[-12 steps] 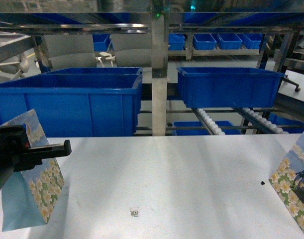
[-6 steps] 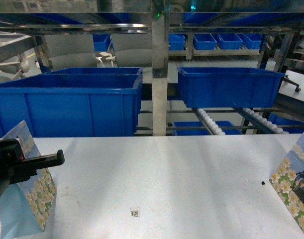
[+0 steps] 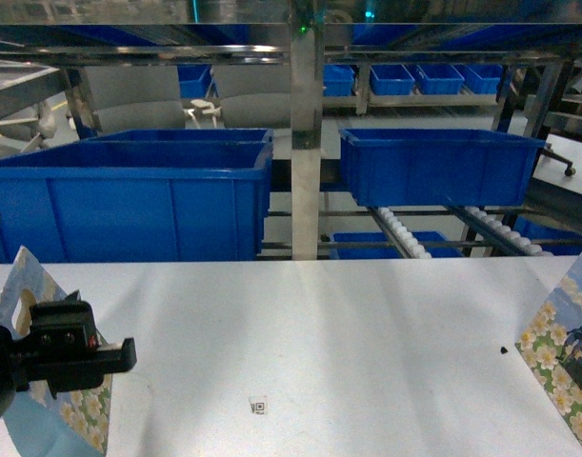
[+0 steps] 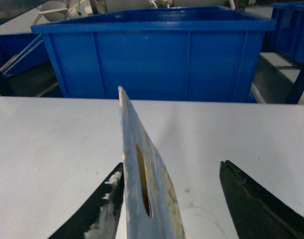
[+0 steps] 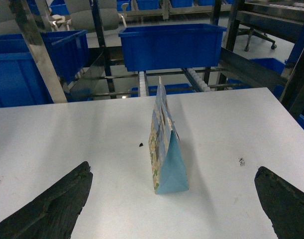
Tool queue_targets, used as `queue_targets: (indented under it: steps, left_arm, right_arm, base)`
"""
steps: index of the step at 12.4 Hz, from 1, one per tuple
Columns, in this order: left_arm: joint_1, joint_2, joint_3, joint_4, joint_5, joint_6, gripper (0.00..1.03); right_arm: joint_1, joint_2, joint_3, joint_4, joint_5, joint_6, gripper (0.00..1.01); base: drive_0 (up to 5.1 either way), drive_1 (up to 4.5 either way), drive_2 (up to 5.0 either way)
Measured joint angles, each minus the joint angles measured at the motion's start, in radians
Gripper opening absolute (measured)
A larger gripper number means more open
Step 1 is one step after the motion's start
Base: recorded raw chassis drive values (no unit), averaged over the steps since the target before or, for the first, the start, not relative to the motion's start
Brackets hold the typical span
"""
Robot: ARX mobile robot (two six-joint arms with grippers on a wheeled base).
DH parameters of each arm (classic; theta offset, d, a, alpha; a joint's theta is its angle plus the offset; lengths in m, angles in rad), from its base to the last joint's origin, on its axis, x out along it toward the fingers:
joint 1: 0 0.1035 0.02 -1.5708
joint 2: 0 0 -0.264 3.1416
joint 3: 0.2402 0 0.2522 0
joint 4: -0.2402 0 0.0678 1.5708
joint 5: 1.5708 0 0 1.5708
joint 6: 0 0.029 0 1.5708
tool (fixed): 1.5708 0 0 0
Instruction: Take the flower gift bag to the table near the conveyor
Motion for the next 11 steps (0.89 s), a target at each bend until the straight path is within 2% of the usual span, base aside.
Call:
queue_targets:
  steps: [2,3,5,7,9,11]
  left_arm:
    - [0.014,-0.104,0.000,0.000,0.021,0.016,0.87]
    - [0.016,-0.179,0.009,0.000,0.037,0.038,1.00]
    - [0.016,-0.294,0.013,0.000,0.063,0.060,0.98]
    - [0.053,-0.446,0.002,-0.001,0.106,0.066,0.98]
    - [0.113,-0.675,-0.064,-0.188,0.186,0.077,0.98]
    - [0.152,-0.986,-0.156,-0.459,0.236,0.077,0.98]
  right_arm:
    - [0.000,0.000,0.000,0.000,0.000,0.000,0.98]
    - [0.000,0.000,0.000,0.000,0.000,0.000,0.98]
    - [0.000,0.000,0.000,0.000,0.000,0.000,0.98]
    - [0.000,0.000,0.000,0.000,0.000,0.000,0.98]
    - [0.000,0.000,0.000,0.000,0.000,0.000,0.98]
    - [0.000,0.000,0.000,0.000,0.000,0.000,0.98]
  base:
    - [0.0,0.00,0.0]
    - [0.0,0.00,0.0]
    - [0.0,0.00,0.0]
    - [0.0,0.00,0.0]
    - [0.0,0.00,0.0]
    - [0.0,0.00,0.0]
